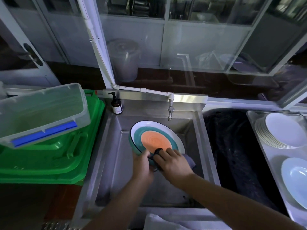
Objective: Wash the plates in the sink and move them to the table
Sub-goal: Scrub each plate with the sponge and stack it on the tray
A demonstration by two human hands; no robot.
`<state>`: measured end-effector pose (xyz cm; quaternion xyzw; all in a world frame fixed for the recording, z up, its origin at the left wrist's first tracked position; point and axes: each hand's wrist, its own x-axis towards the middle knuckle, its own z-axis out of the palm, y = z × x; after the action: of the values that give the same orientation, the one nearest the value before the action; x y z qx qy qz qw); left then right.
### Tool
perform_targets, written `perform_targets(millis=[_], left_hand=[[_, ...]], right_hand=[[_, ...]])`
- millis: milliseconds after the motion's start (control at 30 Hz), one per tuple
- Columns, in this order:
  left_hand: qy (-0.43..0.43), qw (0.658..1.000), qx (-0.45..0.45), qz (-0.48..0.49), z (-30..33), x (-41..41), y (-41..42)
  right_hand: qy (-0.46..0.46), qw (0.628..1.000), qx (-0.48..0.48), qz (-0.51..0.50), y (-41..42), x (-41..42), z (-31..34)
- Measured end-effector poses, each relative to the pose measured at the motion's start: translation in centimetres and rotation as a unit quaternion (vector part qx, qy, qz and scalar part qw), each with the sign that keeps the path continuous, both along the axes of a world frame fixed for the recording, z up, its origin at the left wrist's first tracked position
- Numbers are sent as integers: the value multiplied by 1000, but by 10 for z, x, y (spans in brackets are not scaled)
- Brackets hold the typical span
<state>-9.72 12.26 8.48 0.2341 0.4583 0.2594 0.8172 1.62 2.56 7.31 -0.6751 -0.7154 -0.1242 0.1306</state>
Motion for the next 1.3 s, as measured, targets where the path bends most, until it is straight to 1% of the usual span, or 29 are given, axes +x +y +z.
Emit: perform_targets(millis=[67,100,167,233,333,400,433,467,500,533,567,633,700,767,833,867,933,967,1000,1067,1133,1167,1267,1300], left_hand=[[-1,1000,22,-3,1,-4,4],[-3,1000,21,-15,1,-12,10],[-19,998,25,-48,-7,-30,26],[-20,996,32,-83,-12,-47,38],[-25,992,39,-114,-14,-54,38],[-24,992,37,-114,-13,-53,36],[-24,993,39,-113,-16,-53,36],[-26,992,40,-115,-18,-54,35],[-26,992,39,-117,-19,-56,35],[-28,992,34,-120,-20,-58,35],[-28,991,31,-125,-22,-59,35],[-37,989,30,-140,-21,-58,31],[-37,988,33,-147,-21,-56,26],[-45,987,35,-148,-16,-54,22],[-50,990,21,-130,-14,-53,20],[-46,992,12,-118,-14,-52,19],[-30,995,-7,-100,-13,-49,16],[-20,995,-11,-99,-11,-46,15],[-19,995,-11,-102,-11,-44,14],[-15,995,-7,-97,-10,-41,11],[-6,995,1,-96,-13,-40,8],[-8,995,1,-101,-13,-41,6],[-10,995,-7,-100,-19,-44,6],[-13,995,2,-95,-19,-45,8]], right_hand=[[22,1000,11,-14,1,-8,-1],[27,1000,-4,12,-3,-7,-2],[32,993,-61,95,-17,6,-3],[13,983,-107,151,-29,28,-4],[8,980,-131,149,-38,46,-4],[37,981,-123,143,-39,49,-3],[87,981,-111,135,-38,47,-1],[162,976,-96,113,-37,47,3],[244,963,-81,80,-34,47,6],[305,950,-60,44,-30,47,10],[329,944,-39,10,-24,45,13],[309,949,-27,-49,-7,35,21],[289,948,-82,-104,8,24,23],[240,955,-146,-91,12,17,18],[183,969,-157,-54,2,25,7],[183,967,-170,-47,-6,30,1],[235,952,-194,-37,-20,31,-12],[244,948,-201,-21,-24,22,-16],[226,954,-196,0,-26,10,-21],[146,976,-156,48,-27,-15,-37],[78,987,-129,63,-17,-29,-49],[73,990,-111,54,-9,-30,-50],[153,987,-42,34,14,-27,-46],[164,985,-24,38,20,-25,-46]])
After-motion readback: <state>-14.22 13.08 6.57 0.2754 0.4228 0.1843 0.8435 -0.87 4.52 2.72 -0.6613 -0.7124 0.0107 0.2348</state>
